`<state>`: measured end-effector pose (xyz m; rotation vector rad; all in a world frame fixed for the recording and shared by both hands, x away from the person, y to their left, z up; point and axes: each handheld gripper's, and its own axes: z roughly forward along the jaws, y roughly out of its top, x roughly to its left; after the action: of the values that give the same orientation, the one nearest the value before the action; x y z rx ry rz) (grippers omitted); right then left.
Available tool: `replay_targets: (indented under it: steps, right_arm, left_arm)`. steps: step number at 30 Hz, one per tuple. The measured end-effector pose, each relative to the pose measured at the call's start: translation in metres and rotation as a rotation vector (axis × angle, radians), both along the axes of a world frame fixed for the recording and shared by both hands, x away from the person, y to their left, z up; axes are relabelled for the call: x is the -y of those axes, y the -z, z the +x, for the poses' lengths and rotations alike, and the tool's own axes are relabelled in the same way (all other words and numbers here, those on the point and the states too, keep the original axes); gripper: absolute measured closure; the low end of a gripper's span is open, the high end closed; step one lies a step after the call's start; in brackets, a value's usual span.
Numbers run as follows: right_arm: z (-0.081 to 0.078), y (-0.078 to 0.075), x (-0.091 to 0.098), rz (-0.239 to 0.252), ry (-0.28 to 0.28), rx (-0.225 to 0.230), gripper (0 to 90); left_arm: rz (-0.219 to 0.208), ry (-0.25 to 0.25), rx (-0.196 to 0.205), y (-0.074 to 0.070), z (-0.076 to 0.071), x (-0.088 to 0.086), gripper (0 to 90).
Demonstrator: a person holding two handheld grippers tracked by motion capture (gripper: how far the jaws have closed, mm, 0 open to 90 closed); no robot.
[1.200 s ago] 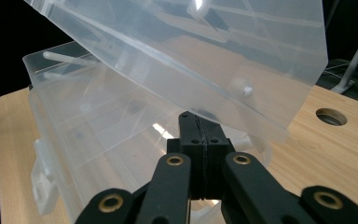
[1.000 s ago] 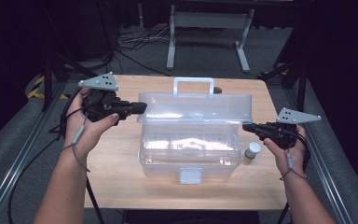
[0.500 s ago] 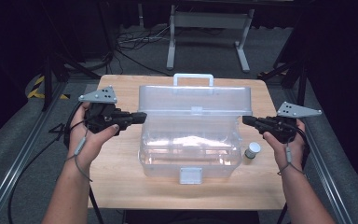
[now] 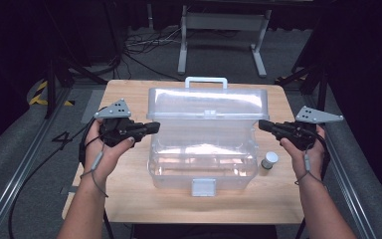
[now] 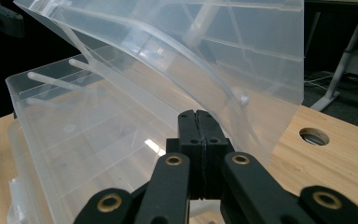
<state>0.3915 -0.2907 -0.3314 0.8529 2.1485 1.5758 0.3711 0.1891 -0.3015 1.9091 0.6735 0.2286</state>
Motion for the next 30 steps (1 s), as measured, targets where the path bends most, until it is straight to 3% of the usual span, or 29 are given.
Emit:
replay_targets:
  steps: [2, 4, 12, 30]
  right_arm:
    - [0.0, 0.0, 0.0, -0.001, 0.001, 0.002, 90.0]
    - [0.0, 0.0, 0.0, -0.001, 0.003, 0.007, 90.0]
    - [0.001, 0.0, -0.001, -0.001, 0.008, 0.013, 90.0]
    - [-0.003, 0.001, -0.002, -0.005, 0.027, 0.031, 90.0]
  left_arm:
    - [-0.01, -0.011, 0.001, 0.002, 0.001, 0.0, 89.7]
    - [-0.046, -0.023, 0.008, 0.006, 0.004, 0.001, 89.7]
    - [-0.058, -0.078, 0.064, 0.011, 0.008, 0.005, 88.8]
    - [-0.069, -0.166, 0.095, 0.017, 0.015, 0.006, 89.6]
